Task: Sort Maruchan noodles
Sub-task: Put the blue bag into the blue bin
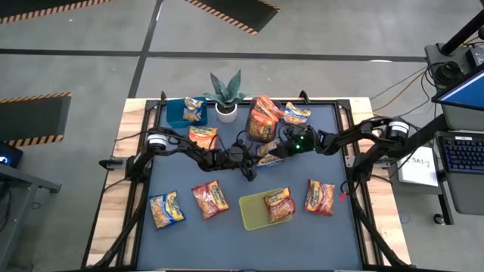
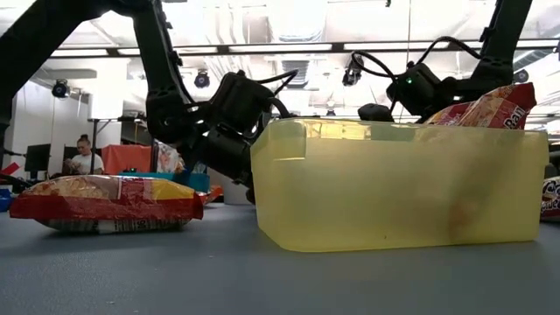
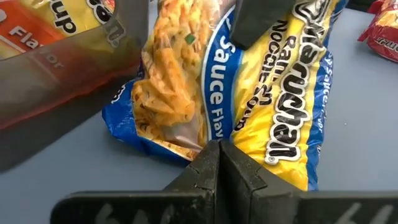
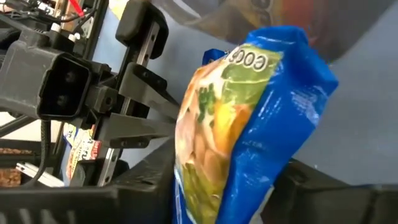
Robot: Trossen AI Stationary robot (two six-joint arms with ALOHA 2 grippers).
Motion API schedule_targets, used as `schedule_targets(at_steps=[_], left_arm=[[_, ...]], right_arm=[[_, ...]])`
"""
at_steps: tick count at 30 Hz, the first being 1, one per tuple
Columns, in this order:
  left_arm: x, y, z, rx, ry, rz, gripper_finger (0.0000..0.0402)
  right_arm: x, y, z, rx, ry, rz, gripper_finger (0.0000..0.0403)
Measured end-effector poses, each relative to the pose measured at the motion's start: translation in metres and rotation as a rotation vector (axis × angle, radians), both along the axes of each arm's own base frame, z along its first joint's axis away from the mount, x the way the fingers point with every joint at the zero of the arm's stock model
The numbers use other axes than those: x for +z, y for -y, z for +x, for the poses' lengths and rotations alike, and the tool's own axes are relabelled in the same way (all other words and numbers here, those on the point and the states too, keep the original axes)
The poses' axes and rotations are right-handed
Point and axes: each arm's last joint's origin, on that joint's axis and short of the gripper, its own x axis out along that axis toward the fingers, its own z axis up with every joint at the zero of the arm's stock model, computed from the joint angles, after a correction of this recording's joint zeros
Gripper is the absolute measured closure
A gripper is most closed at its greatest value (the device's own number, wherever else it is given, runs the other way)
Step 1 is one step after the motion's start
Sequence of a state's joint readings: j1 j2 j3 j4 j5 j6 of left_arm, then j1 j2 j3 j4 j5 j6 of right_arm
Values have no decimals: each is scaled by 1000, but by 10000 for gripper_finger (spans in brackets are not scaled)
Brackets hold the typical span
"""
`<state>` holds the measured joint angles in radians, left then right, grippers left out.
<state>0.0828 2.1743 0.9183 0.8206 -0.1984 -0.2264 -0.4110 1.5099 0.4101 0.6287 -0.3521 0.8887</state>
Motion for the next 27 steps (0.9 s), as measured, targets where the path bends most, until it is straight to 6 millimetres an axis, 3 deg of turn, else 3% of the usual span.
schedule_targets(at_steps=[5, 13, 22, 27], left_arm=[[17, 5, -2, -29, -25, 11, 401], [72, 10, -20, -77, -44, 92, 401], [138, 15, -86, -101, 74, 178, 401], [157, 17, -119, -86, 162, 165, 401]], right_arm=[[6, -1, 0, 31, 28, -3, 279], [29, -5, -3, 46, 111, -42, 280], [81, -22, 3, 120, 157, -163, 280], [114, -28, 19, 179, 78, -325, 280]])
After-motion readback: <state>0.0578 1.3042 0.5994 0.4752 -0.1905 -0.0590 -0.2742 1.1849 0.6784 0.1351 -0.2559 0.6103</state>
